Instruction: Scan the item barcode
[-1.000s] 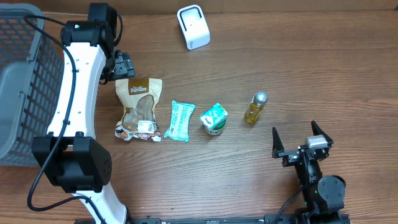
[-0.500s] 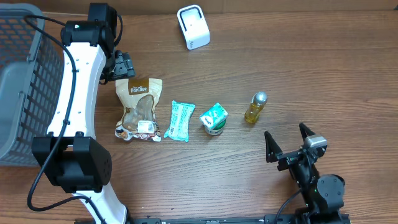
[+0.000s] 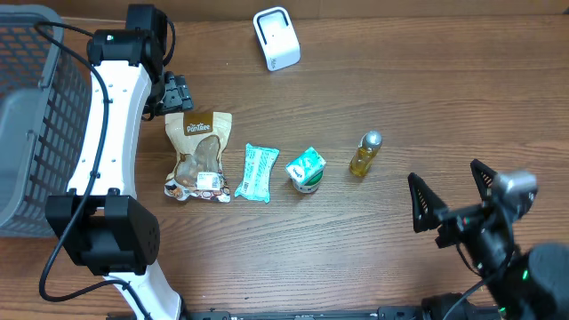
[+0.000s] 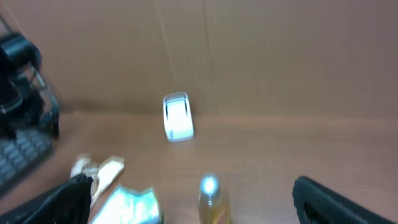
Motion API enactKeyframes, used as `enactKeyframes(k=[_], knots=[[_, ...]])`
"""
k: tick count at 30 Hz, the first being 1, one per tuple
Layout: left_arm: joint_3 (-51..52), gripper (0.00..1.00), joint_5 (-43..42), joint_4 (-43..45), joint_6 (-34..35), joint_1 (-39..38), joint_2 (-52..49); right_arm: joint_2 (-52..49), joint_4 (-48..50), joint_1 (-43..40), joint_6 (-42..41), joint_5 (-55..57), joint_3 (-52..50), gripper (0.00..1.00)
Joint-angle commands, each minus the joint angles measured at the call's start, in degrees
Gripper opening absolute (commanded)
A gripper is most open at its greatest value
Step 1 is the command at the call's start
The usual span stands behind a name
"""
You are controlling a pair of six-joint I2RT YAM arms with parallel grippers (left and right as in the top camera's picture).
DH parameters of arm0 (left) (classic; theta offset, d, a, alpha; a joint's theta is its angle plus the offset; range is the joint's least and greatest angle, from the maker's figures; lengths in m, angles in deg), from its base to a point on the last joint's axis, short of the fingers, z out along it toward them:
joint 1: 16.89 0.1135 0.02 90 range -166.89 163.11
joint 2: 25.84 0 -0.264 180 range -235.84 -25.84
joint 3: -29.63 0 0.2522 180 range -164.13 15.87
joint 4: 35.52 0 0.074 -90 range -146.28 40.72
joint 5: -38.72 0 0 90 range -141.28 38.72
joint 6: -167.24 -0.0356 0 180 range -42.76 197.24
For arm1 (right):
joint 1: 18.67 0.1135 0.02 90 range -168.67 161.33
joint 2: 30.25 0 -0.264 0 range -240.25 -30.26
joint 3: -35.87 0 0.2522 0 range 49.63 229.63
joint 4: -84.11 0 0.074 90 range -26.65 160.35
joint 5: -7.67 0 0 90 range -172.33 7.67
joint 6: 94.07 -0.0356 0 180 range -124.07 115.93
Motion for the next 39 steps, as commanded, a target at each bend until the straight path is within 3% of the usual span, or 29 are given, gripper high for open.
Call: enactKeyframes(k=[1, 5, 17, 39], knots=[[-1.09, 0.99, 0.74, 0.02, -0.24, -0.22, 0.55, -10.43, -9.62, -0.37, 0.02, -0.28, 11.89, 1.0], [-1.09, 1.0, 0.74, 0.02, -0.24, -0.22, 0.55, -20.41, -18.43, -0.37, -0.02, -0.31, 20.15, 1.0], [-1.09, 1.0, 0.76, 0.02, -0.24, -0.22, 0.55, -35.71, -20.35, -0.37, -0.02, -0.28, 20.15, 1.0], [-1.09, 1.0, 0.74, 0.02, -0.24, -0.22, 0.55, -27.76, -20.44, -0.37, -0.02, -0.24, 26.18, 1.0]])
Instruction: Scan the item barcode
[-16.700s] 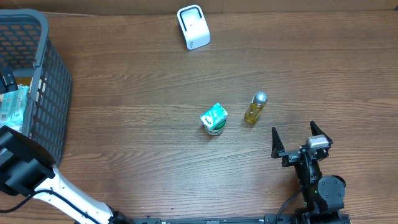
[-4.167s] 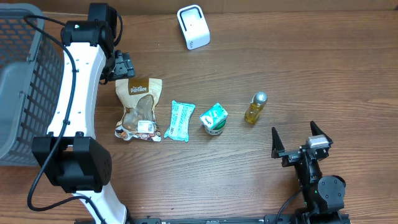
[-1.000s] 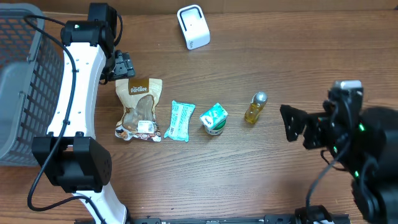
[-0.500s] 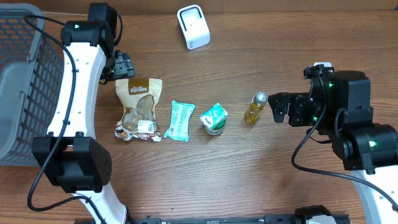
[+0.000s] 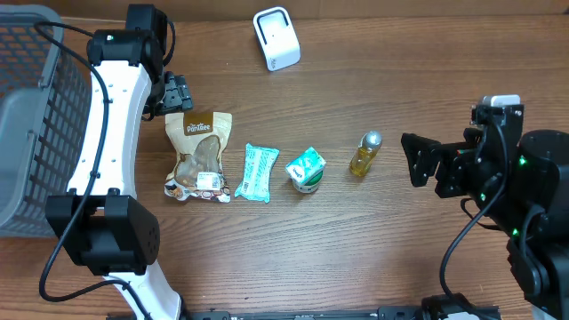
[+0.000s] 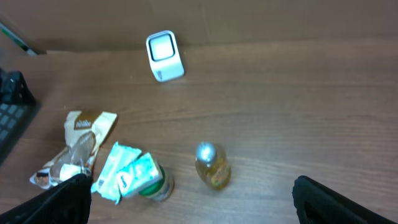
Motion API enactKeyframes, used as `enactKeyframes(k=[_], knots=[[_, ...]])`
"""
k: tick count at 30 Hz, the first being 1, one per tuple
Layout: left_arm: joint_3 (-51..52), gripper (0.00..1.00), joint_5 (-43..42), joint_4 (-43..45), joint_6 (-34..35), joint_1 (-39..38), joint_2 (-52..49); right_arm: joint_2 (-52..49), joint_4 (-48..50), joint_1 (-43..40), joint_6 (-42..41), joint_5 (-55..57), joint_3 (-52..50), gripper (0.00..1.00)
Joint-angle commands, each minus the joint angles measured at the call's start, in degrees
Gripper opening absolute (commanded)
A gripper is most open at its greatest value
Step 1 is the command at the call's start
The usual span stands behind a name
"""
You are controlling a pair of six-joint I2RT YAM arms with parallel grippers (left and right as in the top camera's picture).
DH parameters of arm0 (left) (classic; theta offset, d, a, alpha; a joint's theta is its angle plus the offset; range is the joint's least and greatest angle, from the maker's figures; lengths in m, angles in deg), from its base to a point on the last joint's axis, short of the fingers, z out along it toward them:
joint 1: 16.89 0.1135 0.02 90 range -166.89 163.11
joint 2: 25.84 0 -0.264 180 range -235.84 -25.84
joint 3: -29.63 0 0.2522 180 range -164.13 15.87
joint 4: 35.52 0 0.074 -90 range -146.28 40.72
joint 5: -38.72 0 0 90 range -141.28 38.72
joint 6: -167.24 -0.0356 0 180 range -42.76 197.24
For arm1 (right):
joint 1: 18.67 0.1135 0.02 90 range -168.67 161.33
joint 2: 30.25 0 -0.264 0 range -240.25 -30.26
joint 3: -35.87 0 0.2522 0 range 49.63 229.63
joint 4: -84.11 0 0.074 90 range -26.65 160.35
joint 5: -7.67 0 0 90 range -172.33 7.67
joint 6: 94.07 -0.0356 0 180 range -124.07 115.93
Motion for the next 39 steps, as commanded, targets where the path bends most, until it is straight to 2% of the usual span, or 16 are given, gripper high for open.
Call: enactKeyframes(k=[1, 27, 39], knots=[[-1.09, 1.0, 0.72, 0.04, -0.24, -0.22, 0.55, -0.5, -0.72, -0.37, -0.02, -0.24, 1.18, 1.0], [-1.09, 1.0, 0.72, 0.02, -0.24, -0.22, 0.55, -1.4, -0.76, -0.37, -0.04, -0.26, 1.14, 1.0], [-1.09, 0.99, 0.74, 0.04, -0.24, -0.22, 0.55, -7.67, -0.74, -0.37, -0.04, -0.26, 1.14, 1.0]])
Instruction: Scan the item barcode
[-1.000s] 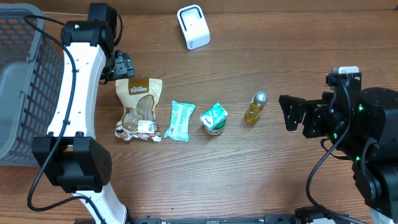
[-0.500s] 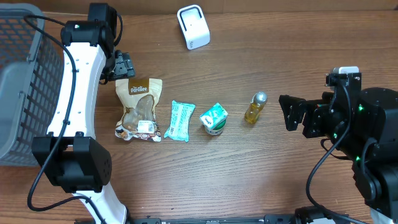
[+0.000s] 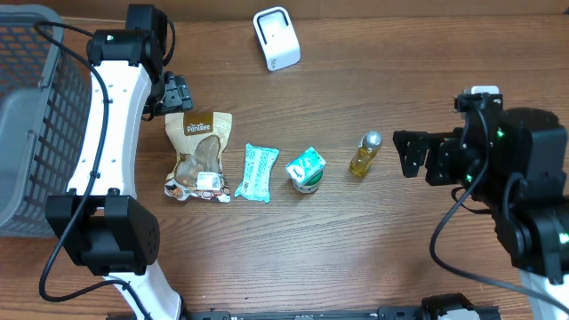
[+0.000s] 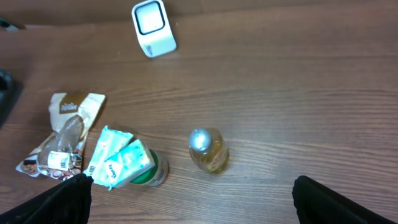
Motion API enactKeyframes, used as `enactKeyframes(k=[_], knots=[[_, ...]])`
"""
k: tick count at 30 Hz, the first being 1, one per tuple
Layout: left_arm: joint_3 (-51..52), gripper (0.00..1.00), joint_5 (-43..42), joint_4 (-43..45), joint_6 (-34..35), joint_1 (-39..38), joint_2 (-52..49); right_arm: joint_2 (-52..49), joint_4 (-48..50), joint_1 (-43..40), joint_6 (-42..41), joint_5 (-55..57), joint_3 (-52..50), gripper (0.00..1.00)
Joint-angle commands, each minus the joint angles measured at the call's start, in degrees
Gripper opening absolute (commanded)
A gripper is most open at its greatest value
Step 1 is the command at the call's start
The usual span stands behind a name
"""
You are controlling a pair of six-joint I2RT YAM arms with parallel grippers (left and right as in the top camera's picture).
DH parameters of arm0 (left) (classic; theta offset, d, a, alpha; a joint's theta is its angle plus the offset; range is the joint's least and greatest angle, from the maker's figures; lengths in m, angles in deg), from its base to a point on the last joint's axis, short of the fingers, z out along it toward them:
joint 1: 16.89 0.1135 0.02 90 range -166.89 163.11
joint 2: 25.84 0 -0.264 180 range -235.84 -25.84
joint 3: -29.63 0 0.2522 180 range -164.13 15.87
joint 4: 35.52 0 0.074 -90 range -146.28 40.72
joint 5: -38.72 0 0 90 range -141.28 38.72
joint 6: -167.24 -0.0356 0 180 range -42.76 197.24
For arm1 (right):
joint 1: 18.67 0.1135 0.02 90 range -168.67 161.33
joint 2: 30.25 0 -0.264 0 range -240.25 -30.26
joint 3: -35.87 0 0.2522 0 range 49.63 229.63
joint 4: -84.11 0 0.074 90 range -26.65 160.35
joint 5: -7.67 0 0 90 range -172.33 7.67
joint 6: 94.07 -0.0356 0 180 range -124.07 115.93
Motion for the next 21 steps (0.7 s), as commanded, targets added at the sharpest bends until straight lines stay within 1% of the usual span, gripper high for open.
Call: enactKeyframes(k=[1, 11, 14, 21], knots=[[-1.09, 0.99, 0.74, 0.02, -0.24, -0.22, 0.55, -2.4, 0.26, -0.37, -0.04, -0.28, 1.14, 1.0], [-1.09, 1.0, 0.72, 0.02, -0.24, -0.22, 0.55, -13.44, 0.81, -0.37, 0.02, 0.24, 1.14, 1.0], [-1.09, 0.99, 0.72, 0.02, -0.24, -0.22, 0.55, -16.22, 9.11, -0.37, -0.02, 4.55, 0.98, 1.0], [-1.09, 0.99, 0.72, 0.02, -0.24, -0.22, 0.55, -18.97, 12.15, -0.37, -0.24, 3.93, 0.94, 1.0]])
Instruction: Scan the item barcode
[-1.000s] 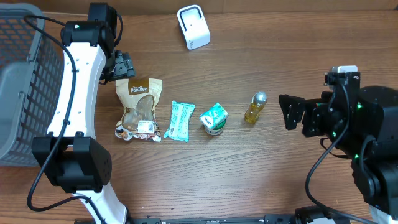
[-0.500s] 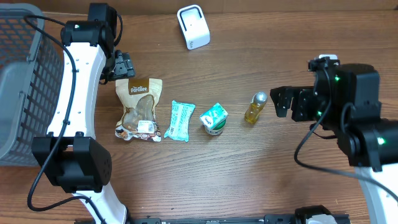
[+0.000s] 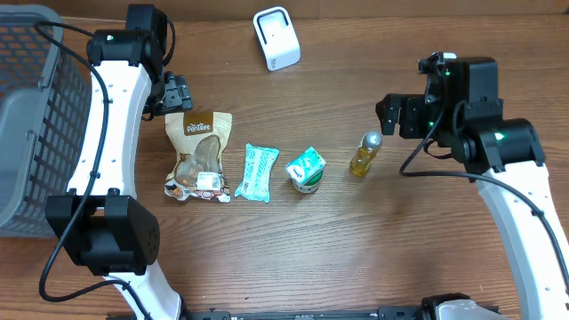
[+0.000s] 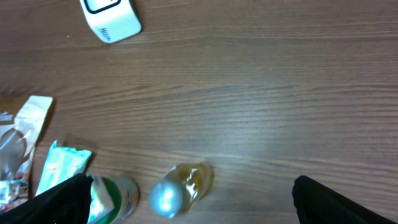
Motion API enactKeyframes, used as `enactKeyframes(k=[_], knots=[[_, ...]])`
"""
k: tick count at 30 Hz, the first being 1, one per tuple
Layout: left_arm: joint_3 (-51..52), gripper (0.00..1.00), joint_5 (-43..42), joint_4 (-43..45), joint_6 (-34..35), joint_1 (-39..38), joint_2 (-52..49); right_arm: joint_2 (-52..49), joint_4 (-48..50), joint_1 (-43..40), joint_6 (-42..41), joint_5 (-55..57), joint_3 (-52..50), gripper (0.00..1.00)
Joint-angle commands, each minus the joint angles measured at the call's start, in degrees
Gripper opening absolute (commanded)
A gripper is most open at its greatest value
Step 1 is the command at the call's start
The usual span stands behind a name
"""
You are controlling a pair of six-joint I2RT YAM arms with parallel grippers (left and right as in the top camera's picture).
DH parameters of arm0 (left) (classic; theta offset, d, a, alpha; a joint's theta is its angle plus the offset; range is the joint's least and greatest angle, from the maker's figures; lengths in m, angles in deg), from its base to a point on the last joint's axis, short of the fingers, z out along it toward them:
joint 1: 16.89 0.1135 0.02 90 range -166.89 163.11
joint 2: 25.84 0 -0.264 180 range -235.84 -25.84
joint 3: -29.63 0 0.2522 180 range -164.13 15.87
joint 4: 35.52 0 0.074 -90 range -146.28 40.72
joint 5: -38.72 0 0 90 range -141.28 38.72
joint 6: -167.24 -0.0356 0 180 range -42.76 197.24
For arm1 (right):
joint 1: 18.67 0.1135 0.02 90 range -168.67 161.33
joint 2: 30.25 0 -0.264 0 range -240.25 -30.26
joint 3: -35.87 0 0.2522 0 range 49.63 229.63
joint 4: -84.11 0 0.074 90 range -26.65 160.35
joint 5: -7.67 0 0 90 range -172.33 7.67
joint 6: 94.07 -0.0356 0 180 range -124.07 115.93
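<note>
A small yellow bottle with a silver cap [image 3: 364,153] stands mid-table; in the right wrist view the bottle [image 4: 181,186] shows low in the frame, between the two fingertips. My right gripper [image 3: 399,116] hovers open just right of and beyond it, holding nothing. The white scanner [image 3: 276,37] sits at the table's far edge and appears as the scanner [image 4: 112,18] top left in the wrist view. My left gripper [image 3: 175,92] rests above the top of a brown snack bag [image 3: 197,156]; its jaws are too dark to read.
A teal packet [image 3: 258,172] and a green-and-white carton [image 3: 306,169] lie between the snack bag and the bottle. A grey mesh basket [image 3: 36,116] stands at the left edge. The left arm runs down the table's left side.
My right gripper has moved from right of the bottle to farther back and slightly left, closer to it. The bottle now sits lower in the wrist view. The items and left arm are unchanged.
My right gripper was open low at the table's near right corner. Then it was raised at the right, level with the bottle, then nearer to it. Now it hovers open just beyond the bottle. The left arm and all items have stayed put.
</note>
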Motion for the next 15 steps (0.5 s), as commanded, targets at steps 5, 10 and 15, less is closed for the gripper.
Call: enactKeyframes(k=[5, 10, 15], knots=[[-1.09, 1.0, 0.74, 0.04, -0.24, -0.22, 0.55, 0.63, 0.72, -0.37, -0.24, -1.97, 1.07, 1.0], [-1.09, 0.99, 0.74, 0.02, -0.24, -0.22, 0.55, 2.8, 0.7, -0.37, -0.26, -5.77, 2.84, 1.0], [-1.09, 1.0, 0.74, 0.02, -0.24, -0.22, 0.55, 7.52, 0.04, -0.37, -0.24, -12.74, 2.99, 1.0]])
